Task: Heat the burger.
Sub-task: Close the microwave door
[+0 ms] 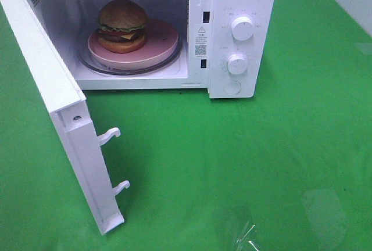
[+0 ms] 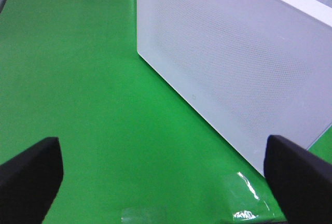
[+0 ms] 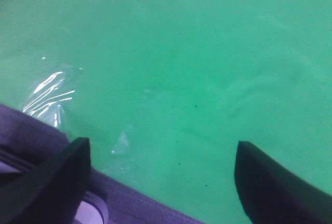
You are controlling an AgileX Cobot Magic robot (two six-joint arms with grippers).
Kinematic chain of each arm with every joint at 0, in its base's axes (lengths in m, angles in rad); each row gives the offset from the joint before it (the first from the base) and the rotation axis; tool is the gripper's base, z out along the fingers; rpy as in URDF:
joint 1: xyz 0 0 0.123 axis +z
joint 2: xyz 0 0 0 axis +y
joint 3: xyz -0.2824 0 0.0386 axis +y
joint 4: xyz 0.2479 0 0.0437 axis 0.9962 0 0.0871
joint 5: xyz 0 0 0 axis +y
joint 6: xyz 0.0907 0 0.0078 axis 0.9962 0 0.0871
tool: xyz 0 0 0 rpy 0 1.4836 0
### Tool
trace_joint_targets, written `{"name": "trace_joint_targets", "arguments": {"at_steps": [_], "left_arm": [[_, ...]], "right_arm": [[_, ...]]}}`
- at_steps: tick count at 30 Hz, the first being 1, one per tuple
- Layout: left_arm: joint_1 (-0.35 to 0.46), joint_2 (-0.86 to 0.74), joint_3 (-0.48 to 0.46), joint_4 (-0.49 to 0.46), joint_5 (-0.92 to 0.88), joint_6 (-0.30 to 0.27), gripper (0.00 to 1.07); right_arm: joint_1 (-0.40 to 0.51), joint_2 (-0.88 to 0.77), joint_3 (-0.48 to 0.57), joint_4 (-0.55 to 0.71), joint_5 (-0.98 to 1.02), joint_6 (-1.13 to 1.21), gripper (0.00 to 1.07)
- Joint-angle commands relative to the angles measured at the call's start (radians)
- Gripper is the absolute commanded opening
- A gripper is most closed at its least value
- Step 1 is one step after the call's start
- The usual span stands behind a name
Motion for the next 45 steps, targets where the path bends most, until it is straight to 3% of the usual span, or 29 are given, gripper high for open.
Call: {"name": "trace_joint_targets", "arguments": {"at_steps": [1, 7, 10, 14, 26, 32, 45], "left_arm": [[-0.005, -0.015, 0.004, -0.002, -0.011, -0.001, 0.98], [-0.005, -0.015, 0.004, -0.002, -0.011, -0.001, 0.98], [-0.005, -0.015, 0.004, -0.002, -0.011, -0.001, 0.98], [-0.005, -0.015, 0.004, -0.002, -0.011, -0.001, 0.98], [-0.005, -0.015, 0.004, -0.002, -0.011, -0.001, 0.98], [-0.005, -0.015, 0.004, -0.002, -0.011, -0.001, 0.98], [-0.005, -0.015, 0.004, -0.002, -0.011, -0.001, 0.98]], "right_arm": [[-0.072, -0.069, 0.023, 0.016, -0.013, -0.022, 0.77], [-0.258, -0.296, 0.140, 0.028, -0.105, -0.023, 0.76], [-0.272, -0.321, 0.160, 0.028, -0.108, -0.023, 0.76], [-0.346, -0.471, 0.234, 0.039, -0.096, -0.023, 0.76], [-0.354, -0.615, 0.234, 0.043, -0.096, -0.020, 0.76], [-0.420, -0.711, 0.234, 0.049, -0.096, -0.020, 0.76], [-0.420, -0.713, 0.234, 0.051, -0.096, -0.023, 0.76]]}}
